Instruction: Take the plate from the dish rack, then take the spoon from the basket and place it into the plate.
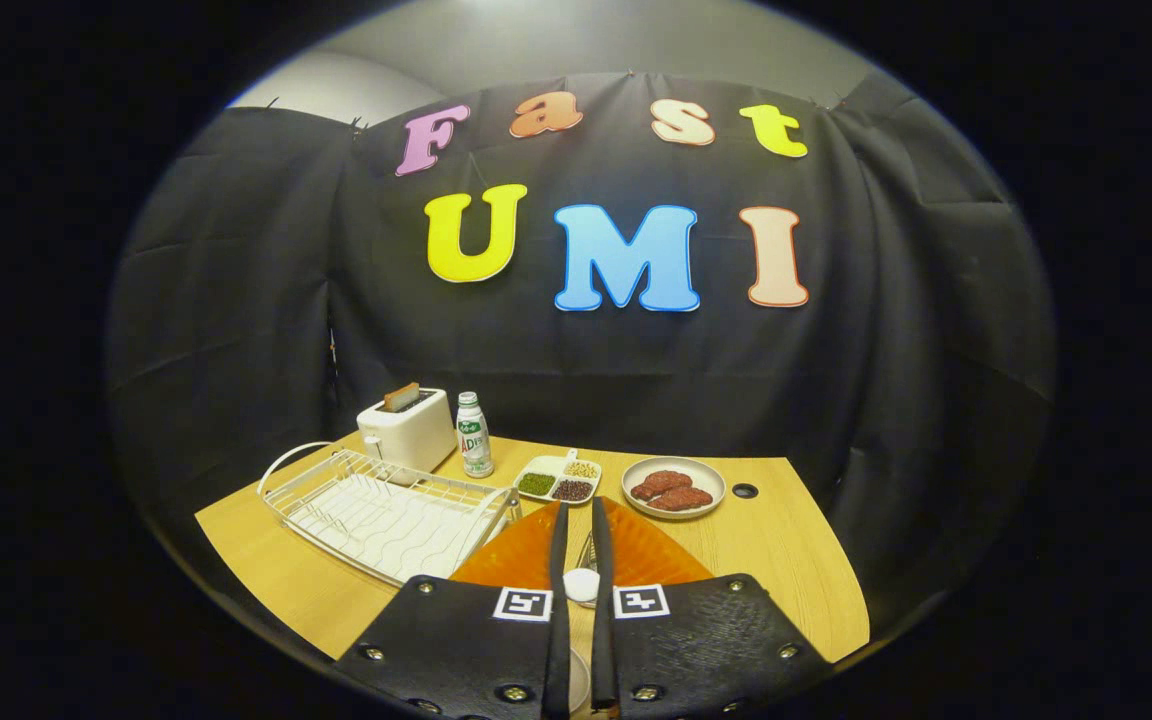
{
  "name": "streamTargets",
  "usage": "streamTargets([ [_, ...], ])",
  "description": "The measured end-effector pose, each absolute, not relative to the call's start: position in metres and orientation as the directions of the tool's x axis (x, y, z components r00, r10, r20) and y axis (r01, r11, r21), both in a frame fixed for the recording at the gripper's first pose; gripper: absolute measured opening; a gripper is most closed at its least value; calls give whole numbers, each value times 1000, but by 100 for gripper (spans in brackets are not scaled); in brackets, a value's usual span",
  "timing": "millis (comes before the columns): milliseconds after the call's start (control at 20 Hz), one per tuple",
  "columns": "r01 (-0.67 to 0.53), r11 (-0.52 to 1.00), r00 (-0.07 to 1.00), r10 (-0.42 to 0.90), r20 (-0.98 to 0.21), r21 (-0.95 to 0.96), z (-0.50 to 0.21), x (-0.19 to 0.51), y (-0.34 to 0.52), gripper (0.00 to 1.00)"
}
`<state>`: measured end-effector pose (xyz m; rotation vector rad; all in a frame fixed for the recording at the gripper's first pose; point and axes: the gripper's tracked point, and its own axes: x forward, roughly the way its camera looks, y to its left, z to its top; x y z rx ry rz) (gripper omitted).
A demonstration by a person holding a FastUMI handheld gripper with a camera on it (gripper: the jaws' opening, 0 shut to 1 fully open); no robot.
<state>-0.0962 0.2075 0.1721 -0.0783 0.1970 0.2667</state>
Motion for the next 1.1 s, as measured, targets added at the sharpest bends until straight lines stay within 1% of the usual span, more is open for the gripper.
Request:
streamTargets([
  [350,-322,946,897,296,-329,-26,121,-118,236,8],
  [600,-372,927,863,329,-384,-41,95,-124,254,8],
  [800,-394,919,836,350,-422,-18,78,-121,268,8],
  [1100,-452,892,795,398,-458,-8,62,-120,297,8],
])
